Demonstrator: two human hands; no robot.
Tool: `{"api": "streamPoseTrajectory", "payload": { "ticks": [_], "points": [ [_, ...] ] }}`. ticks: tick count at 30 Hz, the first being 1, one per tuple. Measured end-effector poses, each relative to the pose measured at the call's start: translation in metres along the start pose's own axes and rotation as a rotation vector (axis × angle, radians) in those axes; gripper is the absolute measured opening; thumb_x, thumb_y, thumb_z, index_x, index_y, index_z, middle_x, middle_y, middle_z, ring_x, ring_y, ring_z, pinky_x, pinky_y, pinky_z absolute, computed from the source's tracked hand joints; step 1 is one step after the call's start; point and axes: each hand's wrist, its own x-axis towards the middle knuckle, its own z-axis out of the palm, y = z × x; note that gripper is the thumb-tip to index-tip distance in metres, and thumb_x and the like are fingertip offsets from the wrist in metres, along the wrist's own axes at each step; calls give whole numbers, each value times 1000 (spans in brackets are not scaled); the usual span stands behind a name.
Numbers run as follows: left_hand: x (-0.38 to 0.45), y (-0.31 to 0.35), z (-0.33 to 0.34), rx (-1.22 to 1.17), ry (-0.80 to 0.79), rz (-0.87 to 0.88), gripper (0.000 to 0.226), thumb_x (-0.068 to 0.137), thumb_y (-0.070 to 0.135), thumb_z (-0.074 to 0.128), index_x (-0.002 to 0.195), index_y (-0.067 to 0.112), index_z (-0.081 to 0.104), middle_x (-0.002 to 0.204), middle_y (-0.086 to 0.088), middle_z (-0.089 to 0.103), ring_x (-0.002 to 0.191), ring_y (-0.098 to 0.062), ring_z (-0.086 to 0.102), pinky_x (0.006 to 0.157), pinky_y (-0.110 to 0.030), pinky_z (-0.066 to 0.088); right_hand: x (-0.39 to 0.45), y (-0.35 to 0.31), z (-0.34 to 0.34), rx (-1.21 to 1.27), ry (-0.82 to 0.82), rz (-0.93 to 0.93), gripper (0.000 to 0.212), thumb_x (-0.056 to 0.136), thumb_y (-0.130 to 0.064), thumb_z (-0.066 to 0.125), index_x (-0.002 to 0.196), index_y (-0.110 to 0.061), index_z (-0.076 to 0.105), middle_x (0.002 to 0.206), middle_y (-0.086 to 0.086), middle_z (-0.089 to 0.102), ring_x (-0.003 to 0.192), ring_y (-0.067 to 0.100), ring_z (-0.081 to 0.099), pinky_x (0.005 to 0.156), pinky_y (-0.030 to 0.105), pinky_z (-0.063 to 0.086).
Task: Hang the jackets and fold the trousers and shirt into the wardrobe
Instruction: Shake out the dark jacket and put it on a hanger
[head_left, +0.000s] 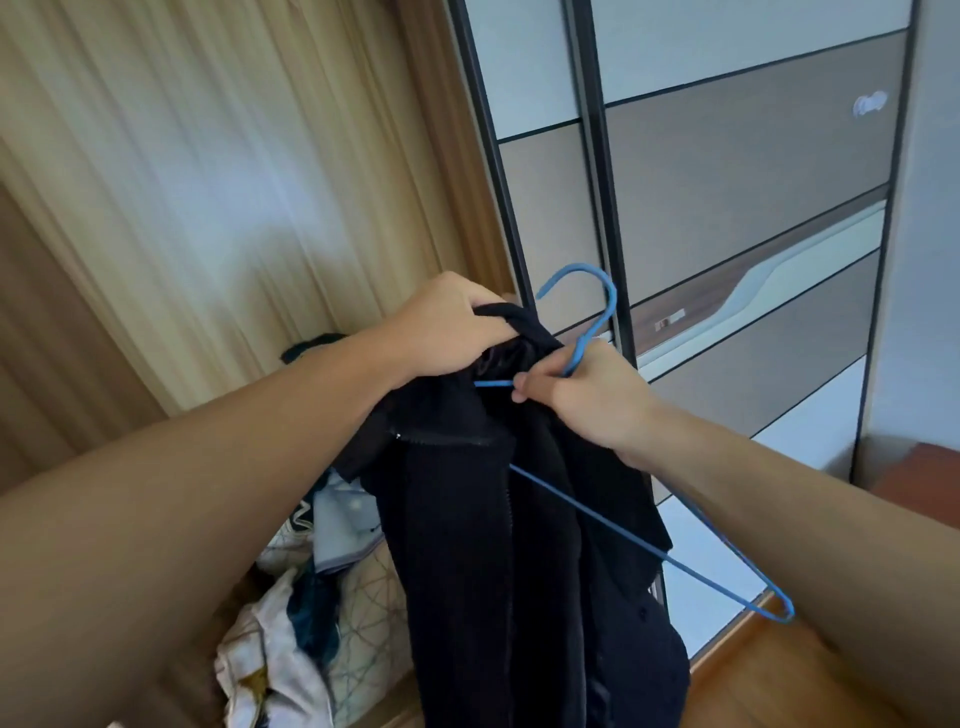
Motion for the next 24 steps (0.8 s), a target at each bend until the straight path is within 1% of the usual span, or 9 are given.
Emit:
{"api": "streamPoseTrajectory", "payload": {
  "ticks": [4, 7, 12, 14, 16, 18, 20, 22, 24],
  "points": [
    [-5, -5, -3, 78, -111, 20, 23, 97, 25, 51, 92, 22, 74, 86, -3, 72, 71, -7, 61, 66, -20, 47, 6, -3, -4, 193, -15, 15, 24, 91, -13, 64, 69, -10, 71, 31, -12, 44, 27, -1, 42, 33, 5, 27],
    [-6, -5, -3, 217, -217, 66, 26, 99, 26, 45, 84, 37, 63, 79, 12, 63, 70, -2, 55, 61, -16, 39, 7, 1, -6, 235, -44, 5, 24, 92, -12, 63, 70, -10, 71, 32, -12, 44, 28, 1, 41, 34, 8, 29],
    [-4, -3, -2, 249, -311, 174, 17, 96, 35, 55, 79, 35, 57, 68, 19, 58, 62, 2, 52, 56, -11, 37, 12, 11, -22, 206, -54, -43, 24, 90, -18, 67, 68, -10, 72, 39, -5, 45, 36, 3, 40, 40, 15, 32],
    [-1, -3, 0, 239, -334, 198, 19, 94, 36, 58, 75, 37, 56, 65, 25, 58, 59, 5, 53, 54, -8, 36, 15, 14, -25, 131, 9, -81, 21, 86, -21, 71, 69, -9, 70, 56, 10, 58, 51, 5, 52, 52, 22, 45],
    [4, -6, 4, 228, -295, 221, 22, 95, 33, 58, 73, 29, 58, 61, 22, 56, 56, 4, 50, 52, -10, 35, 19, 18, -23, 36, 166, -123, 17, 80, -27, 76, 75, -14, 66, 68, 7, 63, 59, 3, 55, 62, 19, 48],
    [9, -10, 8, 214, -206, 232, 21, 96, 30, 57, 79, 19, 64, 60, 17, 55, 55, 3, 49, 52, -11, 35, 14, 24, -19, -207, 428, -231, 31, 76, -32, 77, 100, -20, 61, 88, 0, 61, 76, -1, 53, 69, 10, 41],
    [15, -15, 9, 197, -125, 222, 21, 96, 29, 58, 83, 15, 67, 65, 9, 60, 56, 1, 50, 56, -15, 39, 0, 39, -15, -515, 600, -521, 46, 78, -28, 72, 120, -19, 55, 108, 5, 54, 97, 16, 48, 83, 24, 35],
    [19, -20, 6, 199, -50, 190, 22, 96, 28, 58, 83, 13, 67, 73, -3, 66, 63, -9, 55, 65, -30, 45, -18, 64, -4, -691, 519, -804, 33, 80, -19, 64, 112, -17, 60, 103, 6, 56, 89, 24, 50, 77, 32, 35],
    [21, -20, 1, 214, 22, 170, 27, 95, 29, 58, 80, 9, 65, 76, -11, 67, 66, -19, 57, 66, -35, 45, -32, 95, 10, -725, 303, -835, 18, 84, -17, 56, 99, -16, 66, 88, 0, 60, 75, 22, 59, 63, 29, 41]
  ]
}}
